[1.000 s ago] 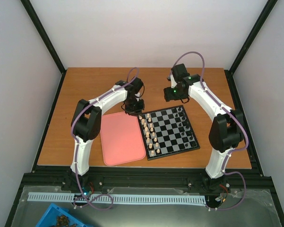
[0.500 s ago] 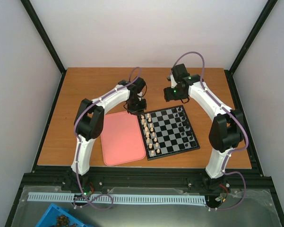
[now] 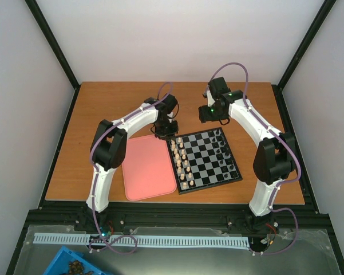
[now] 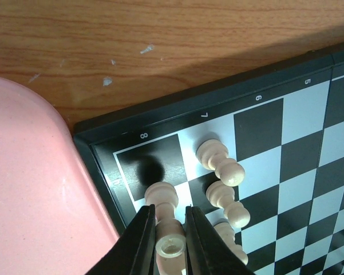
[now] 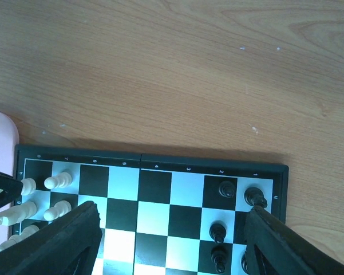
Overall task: Set up the chess pieces on the board
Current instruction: Place the chess piece on the chessboard, then reset both arms
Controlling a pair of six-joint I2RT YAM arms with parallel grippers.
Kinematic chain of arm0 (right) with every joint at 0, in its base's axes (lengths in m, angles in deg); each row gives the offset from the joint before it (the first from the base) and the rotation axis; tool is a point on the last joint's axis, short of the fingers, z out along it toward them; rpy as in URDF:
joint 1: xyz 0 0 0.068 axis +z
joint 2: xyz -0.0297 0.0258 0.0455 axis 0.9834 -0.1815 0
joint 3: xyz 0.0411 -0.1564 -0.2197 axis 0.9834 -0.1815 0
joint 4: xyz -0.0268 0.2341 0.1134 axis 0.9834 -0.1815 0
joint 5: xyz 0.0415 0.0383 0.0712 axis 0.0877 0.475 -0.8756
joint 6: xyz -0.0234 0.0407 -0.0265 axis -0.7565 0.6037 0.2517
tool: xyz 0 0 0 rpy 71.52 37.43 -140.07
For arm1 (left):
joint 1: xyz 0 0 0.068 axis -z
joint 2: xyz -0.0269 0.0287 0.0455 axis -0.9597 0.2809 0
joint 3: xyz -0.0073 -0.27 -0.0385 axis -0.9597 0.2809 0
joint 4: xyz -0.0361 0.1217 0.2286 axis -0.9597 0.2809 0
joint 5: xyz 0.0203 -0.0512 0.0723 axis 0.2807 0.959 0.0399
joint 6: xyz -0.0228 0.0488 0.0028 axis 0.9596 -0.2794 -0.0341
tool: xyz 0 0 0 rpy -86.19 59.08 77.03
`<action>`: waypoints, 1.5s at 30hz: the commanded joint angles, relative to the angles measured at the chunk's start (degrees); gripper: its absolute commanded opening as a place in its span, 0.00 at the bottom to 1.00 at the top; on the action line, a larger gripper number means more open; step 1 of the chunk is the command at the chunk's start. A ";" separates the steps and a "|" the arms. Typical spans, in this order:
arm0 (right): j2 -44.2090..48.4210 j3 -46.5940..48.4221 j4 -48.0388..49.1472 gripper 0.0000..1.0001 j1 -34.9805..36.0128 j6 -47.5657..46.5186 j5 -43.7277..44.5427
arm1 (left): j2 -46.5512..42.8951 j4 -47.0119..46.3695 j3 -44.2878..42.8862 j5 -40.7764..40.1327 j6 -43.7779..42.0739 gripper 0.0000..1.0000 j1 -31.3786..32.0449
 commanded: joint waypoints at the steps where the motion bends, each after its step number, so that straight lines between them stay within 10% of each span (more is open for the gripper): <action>1: 1.36 -0.41 0.62 0.69 -0.70 -0.75 -0.79 | 0.31 1.20 -1.11 -1.13 -0.10 0.14 0.60; 39: 2.50 -0.13 -0.22 0.72 -0.65 -1.01 -1.12 | -1.71 1.29 -1.72 -3.05 -1.30 0.53 0.56; 45: 3.14 1.09 -1.77 0.73 -0.69 -1.10 -0.26 | -3.43 0.80 -2.03 -3.24 -2.54 0.77 0.41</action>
